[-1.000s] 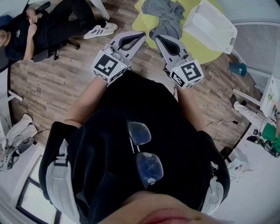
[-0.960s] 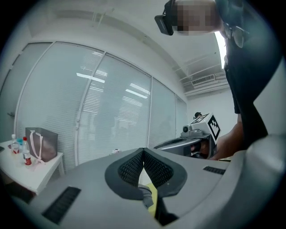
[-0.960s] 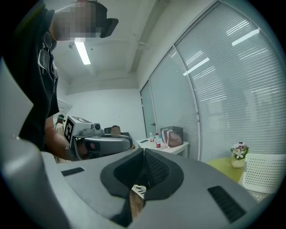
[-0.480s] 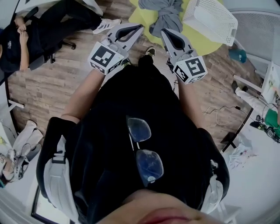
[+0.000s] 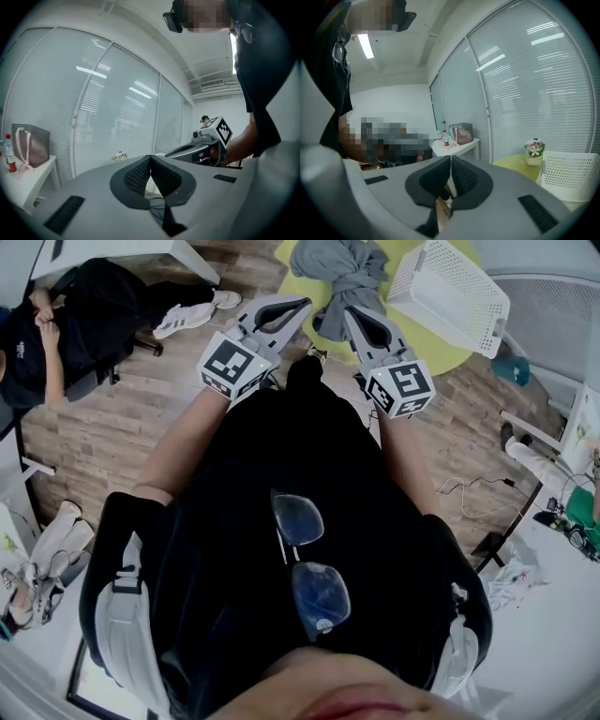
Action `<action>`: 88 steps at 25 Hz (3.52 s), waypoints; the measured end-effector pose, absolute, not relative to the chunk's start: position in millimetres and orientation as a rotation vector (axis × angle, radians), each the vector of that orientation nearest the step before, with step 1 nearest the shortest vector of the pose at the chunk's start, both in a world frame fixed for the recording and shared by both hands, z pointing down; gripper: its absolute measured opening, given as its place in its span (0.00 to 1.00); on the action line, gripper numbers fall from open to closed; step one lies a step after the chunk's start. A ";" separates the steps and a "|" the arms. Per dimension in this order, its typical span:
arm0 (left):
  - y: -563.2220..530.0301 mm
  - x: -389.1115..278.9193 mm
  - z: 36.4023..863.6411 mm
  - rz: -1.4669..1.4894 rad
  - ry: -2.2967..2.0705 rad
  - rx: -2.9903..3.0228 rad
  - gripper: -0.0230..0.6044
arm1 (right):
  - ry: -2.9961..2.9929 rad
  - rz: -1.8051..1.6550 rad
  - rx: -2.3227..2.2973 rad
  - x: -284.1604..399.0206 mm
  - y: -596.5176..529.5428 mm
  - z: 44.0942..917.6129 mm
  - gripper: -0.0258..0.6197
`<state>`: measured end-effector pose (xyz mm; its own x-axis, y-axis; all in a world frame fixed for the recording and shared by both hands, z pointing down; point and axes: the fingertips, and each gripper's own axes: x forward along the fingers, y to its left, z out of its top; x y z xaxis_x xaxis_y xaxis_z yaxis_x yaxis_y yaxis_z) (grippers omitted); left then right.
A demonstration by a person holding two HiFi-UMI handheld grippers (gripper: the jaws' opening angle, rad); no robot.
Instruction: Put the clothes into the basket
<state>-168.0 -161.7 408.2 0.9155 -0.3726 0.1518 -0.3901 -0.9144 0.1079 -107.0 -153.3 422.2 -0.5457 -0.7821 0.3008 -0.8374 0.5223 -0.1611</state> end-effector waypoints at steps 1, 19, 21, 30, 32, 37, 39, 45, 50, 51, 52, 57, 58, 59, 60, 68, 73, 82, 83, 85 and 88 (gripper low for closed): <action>-166.6 -162.6 411.9 0.204 -0.584 2.941 0.05 | -2.562 0.437 1.383 -102.2 -159.0 426.5 0.08; -245.5 -65.9 490.6 0.267 -0.564 2.909 0.05 | -2.265 0.702 1.393 -23.9 -235.7 543.5 0.10; -252.4 -62.7 495.2 0.291 -0.599 2.898 0.05 | -2.223 0.727 1.384 -20.5 -238.9 556.7 0.16; -289.1 -54.8 531.8 0.348 -0.628 2.848 0.05 | -2.066 0.942 1.273 -15.1 -268.0 642.4 0.57; -293.1 -54.4 541.2 0.351 -0.602 2.843 0.05 | -2.011 0.982 1.259 -16.3 -273.6 656.9 0.63; -303.6 -54.5 567.2 0.384 -0.553 2.822 0.05 | -1.872 1.057 1.249 -12.3 -285.9 696.1 0.72; -306.6 -54.8 576.3 0.393 -0.531 2.813 0.05 | -1.824 1.089 1.235 -10.7 -287.4 712.3 0.75; -316.6 -59.6 588.3 0.420 -0.524 2.778 0.05 | -1.688 1.146 1.220 -9.5 -289.2 753.2 0.80; -315.7 -60.5 593.9 0.411 -0.489 2.771 0.05 | -1.670 1.164 1.192 -16.3 -294.4 769.2 0.80; -316.1 -62.0 594.5 0.412 -0.487 2.770 0.05 | -1.669 1.168 1.186 -17.7 -295.6 771.9 0.80; -316.8 -64.0 594.7 0.416 -0.487 2.770 0.05 | -1.667 1.170 1.180 -19.2 -296.9 774.3 0.80; -318.4 -73.2 597.5 0.418 -0.492 2.763 0.05 | -1.668 1.141 1.145 -25.4 -301.3 784.3 0.80; -319.0 -74.9 597.8 0.419 -0.494 2.761 0.05 | -1.667 1.134 1.139 -25.7 -302.3 786.0 0.80; -319.3 -76.8 598.0 0.422 -0.498 2.761 0.05 | -1.665 1.130 1.136 -25.8 -303.2 787.3 0.80; -319.5 -78.6 598.1 0.426 -0.501 2.761 0.05 | -1.661 1.126 1.136 -25.6 -303.9 788.0 0.80; -314.6 -91.4 589.8 0.436 -0.516 2.778 0.05 | -1.720 1.129 1.176 -23.4 -298.5 768.3 0.64; -315.2 -99.8 574.3 0.414 -0.526 2.795 0.05 | -1.755 1.068 1.141 -31.9 -291.4 743.1 0.59; -315.0 -95.9 539.1 0.375 -0.476 2.864 0.05 | -1.774 0.952 1.068 -43.3 -278.8 690.1 0.59; -314.7 -95.5 535.2 0.378 -0.471 2.873 0.05 | -1.778 0.947 1.066 -44.0 -277.7 683.1 0.59; -313.4 -95.0 527.3 0.380 -0.455 2.887 0.05 | -1.787 0.938 1.053 -45.7 -274.2 668.9 0.59; -311.1 -94.8 513.6 0.379 -0.426 2.901 0.05 | -1.800 0.930 1.034 -48.4 -267.0 647.1 0.59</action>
